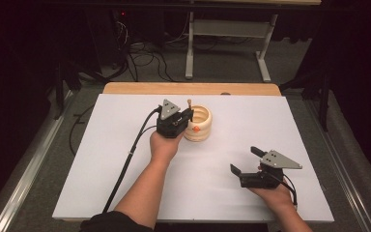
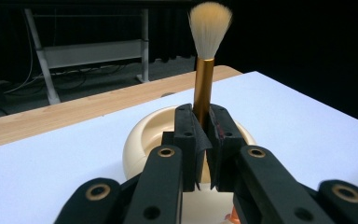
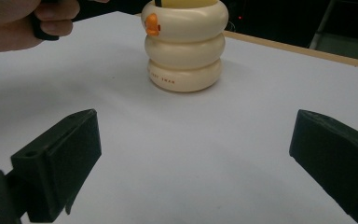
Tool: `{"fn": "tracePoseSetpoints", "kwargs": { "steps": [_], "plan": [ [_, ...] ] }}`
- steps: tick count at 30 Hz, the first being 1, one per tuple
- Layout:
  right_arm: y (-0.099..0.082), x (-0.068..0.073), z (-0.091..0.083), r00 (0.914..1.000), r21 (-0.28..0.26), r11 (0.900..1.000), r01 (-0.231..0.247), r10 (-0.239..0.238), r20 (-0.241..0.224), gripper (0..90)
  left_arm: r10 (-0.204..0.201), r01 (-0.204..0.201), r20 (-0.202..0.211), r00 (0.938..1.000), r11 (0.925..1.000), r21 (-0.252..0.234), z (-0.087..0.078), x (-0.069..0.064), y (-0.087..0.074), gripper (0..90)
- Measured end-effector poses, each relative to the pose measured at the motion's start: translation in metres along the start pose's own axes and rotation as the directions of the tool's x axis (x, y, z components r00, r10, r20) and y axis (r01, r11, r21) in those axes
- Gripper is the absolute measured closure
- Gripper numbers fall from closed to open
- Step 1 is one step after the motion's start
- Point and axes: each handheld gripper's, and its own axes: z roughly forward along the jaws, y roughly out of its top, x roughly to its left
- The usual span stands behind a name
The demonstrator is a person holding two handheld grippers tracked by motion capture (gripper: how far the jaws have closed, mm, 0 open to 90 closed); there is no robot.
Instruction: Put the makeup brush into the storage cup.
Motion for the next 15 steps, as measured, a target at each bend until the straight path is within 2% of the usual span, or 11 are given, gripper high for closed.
{"fn": "tracePoseSetpoints", "kwargs": {
  "steps": [8,10,11,13,14,15],
  "plan": [
    [-0.0002,0.0002,0.0002,1.0000,0.005,0.9999,-0.009,0.009,0.000,3.8,0.017,-0.017,0.002,0.9998,0.9998,0.006,0.0002,0.0007,-0.0004,83.5],
    [-0.0003,0.0001,0.0003,1.0000,0.005,0.9999,-0.009,0.009,-0.001,3.8,0.023,-0.023,0.020,0.9995,0.9997,0.002,0.0002,0.0005,-0.0009,83.0],
    [-0.0003,0.0001,0.0003,1.0000,0.006,0.9999,-0.009,0.009,0.000,3.8,0.020,-0.020,0.043,0.9989,0.9998,-0.004,0.0006,0.0005,-0.0011,80.2],
    [-0.0003,0.0002,0.0003,1.0000,0.007,0.9999,-0.009,0.009,-0.001,4.1,0.007,-0.007,0.047,0.9989,1.0000,-0.006,0.0015,0.0000,-0.0009,60.7],
    [-0.0003,0.0003,0.0004,1.0000,0.006,0.9999,-0.009,0.009,-0.001,4.1,0.003,-0.003,0.032,0.9995,1.0000,-0.001,0.0016,-0.0001,-0.0006,47.5],
    [-0.0003,0.0004,0.0004,1.0000,0.006,0.9999,-0.009,0.009,-0.001,4.1,-0.017,0.017,0.016,0.9997,0.9999,0.005,0.0024,0.0004,-0.0003,37.9]
  ]
}}
